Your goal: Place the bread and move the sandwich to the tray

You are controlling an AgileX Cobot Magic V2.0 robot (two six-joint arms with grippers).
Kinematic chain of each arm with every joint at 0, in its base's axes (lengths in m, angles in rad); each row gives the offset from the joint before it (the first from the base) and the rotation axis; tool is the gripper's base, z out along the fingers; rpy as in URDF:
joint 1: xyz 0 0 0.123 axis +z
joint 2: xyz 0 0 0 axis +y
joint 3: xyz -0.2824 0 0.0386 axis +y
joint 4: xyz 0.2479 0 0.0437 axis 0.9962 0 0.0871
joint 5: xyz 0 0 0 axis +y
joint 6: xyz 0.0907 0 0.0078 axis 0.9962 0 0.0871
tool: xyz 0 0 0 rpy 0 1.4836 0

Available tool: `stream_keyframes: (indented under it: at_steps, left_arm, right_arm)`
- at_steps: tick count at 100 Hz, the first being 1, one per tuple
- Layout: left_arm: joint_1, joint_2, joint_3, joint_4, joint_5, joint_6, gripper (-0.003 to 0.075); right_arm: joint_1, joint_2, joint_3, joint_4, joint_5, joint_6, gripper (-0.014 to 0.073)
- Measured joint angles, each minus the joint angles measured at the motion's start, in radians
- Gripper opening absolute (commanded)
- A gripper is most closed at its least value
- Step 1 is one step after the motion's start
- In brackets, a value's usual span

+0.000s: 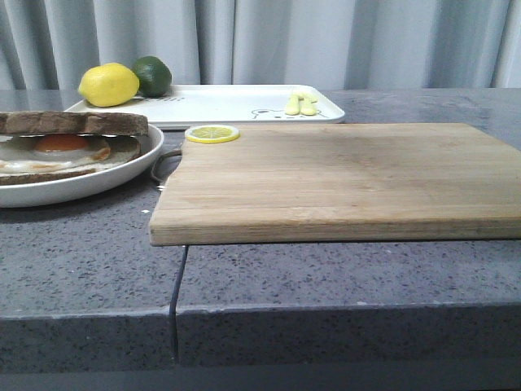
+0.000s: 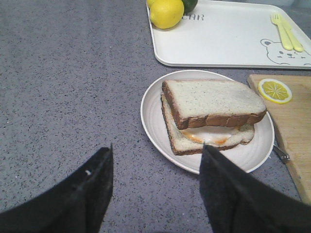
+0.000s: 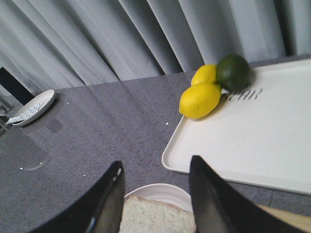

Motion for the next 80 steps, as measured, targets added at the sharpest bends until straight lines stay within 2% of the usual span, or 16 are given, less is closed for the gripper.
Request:
stream_keyframes:
  at_steps: [22,43,64,80]
  left_arm:
    - [0.000,0.000,0.000,0.000,0.000,0.000,0.0365]
    - [0.000,0.000,0.000,0.000,0.000,0.000,0.0365]
    - [0.000,0.000,0.000,0.000,0.000,0.000,0.0365]
    - [0.000,0.000,0.000,0.000,0.000,0.000,0.0365]
  right_arm:
    - [-0.127,-0.195,0.120,-0.405,0.079,0.190,0.0340]
    - [-0.205,-0.413,0.283,-0.689,0.110,0.309,0.0340]
    - [-0.289,-0.643,0.462,-0.884,0.117,0.402,0.0340]
    - [-0.357,-0.812,0.583,-0.933,0.119,0.427,0.0340]
